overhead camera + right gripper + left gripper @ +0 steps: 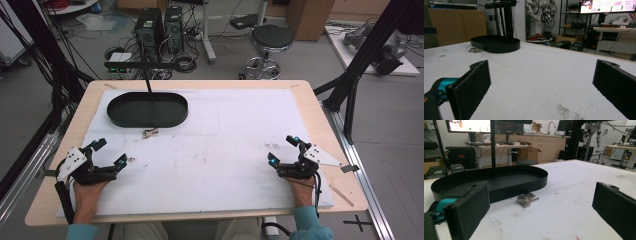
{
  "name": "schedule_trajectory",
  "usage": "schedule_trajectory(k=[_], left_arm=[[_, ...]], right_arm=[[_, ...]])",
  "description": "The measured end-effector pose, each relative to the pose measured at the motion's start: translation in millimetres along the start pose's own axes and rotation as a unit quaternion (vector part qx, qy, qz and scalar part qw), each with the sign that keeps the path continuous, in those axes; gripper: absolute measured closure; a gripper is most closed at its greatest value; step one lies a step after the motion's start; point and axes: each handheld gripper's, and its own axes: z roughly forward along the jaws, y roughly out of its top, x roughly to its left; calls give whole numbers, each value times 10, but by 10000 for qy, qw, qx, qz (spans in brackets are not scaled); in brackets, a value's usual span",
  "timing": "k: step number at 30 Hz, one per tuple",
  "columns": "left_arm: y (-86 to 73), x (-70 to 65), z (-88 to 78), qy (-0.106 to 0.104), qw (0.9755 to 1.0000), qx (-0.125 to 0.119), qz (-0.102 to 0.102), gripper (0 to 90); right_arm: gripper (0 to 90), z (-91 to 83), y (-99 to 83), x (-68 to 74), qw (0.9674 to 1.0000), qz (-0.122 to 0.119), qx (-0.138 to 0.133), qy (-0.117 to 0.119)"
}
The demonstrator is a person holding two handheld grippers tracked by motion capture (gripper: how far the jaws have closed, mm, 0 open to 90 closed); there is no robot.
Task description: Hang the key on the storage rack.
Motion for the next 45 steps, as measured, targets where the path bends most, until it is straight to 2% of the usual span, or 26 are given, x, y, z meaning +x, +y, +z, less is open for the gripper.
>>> schedule_trajectory(k=[4,9,10,11,13,14,15,17,20,21,22,23,24,25,26,27,28,29,33,34,35,36,38,41,43,45], left_arm=[[89,11,5,69,9998,185,25,17],[308,29,53,-33,9983,499,287,17],[373,40,79,-63,9972,652,351,17],[494,60,148,-69,9945,953,432,17],[596,92,229,-133,9911,1279,337,17],[596,92,229,-133,9911,1279,337,17],[677,121,321,-147,9866,1612,207,17],[749,134,409,-107,9815,1891,294,17],[840,158,528,-155,9774,2089,296,17],[840,158,528,-155,9774,2089,296,17],[882,180,613,-143,9723,2313,298,17],[882,180,613,-143,9723,2313,298,17],[908,200,690,-101,9665,2547,304,17],[916,214,725,-122,9631,2671,308,17],[916,214,725,-122,9631,2671,308,17],[913,219,796,-83,9578,2855,327,17],[913,219,796,-83,9578,2855,327,17],[907,225,858,-69,9536,2988,365,17],[895,220,976,-115,9452,3246,332,17],[895,220,976,-115,9452,3246,332,17],[897,207,1038,-129,9393,3405,399,17],[902,201,1069,-123,9362,3485,432,18],[905,196,1102,-136,9347,3523,450,19],[909,176,1225,-144,9250,3764,493,20],[902,161,1282,-147,9205,3867,544,20],[894,153,1308,-159,9191,3899,541,20]], right_arm=[[8,-1,0,4,10000,9,14,1],[8,-1,0,3,10000,19,14,6],[8,-1,0,4,10000,19,19,5],[8,1,0,0,10000,-1,2,-1],[8,0,-1,0,10000,23,1,14],[8,0,-1,-1,10000,10,-6,9],[8,0,0,-1,10000,0,2,3],[8,0,-1,0,10000,22,0,14],[8,0,0,-1,10000,5,3,4],[8,0,0,-1,10000,0,2,1],[8,0,0,0,10000,1,2,1],[8,0,0,0,10000,0,2,0],[8,0,0,-1,10000,-2,1,1],[8,-1,0,4,10000,24,17,7],[8,0,0,1,10000,-5,2,-6],[8,-1,0,4,10000,6,16,2],[8,0,0,4,10000,6,12,4],[8,0,0,1,10000,-5,4,-7],[8,-1,0,4,10000,10,14,1],[8,-1,0,5,10000,14,19,3],[8,0,0,1,10000,-4,2,-4],[8,0,0,0,10000,-2,3,-1],[8,0,0,0,10000,-1,2,1],[8,0,0,1,10000,-2,6,-4],[8,-1,0,4,10000,8,16,5],[8,0,0,1,10000,-6,5,-3]])
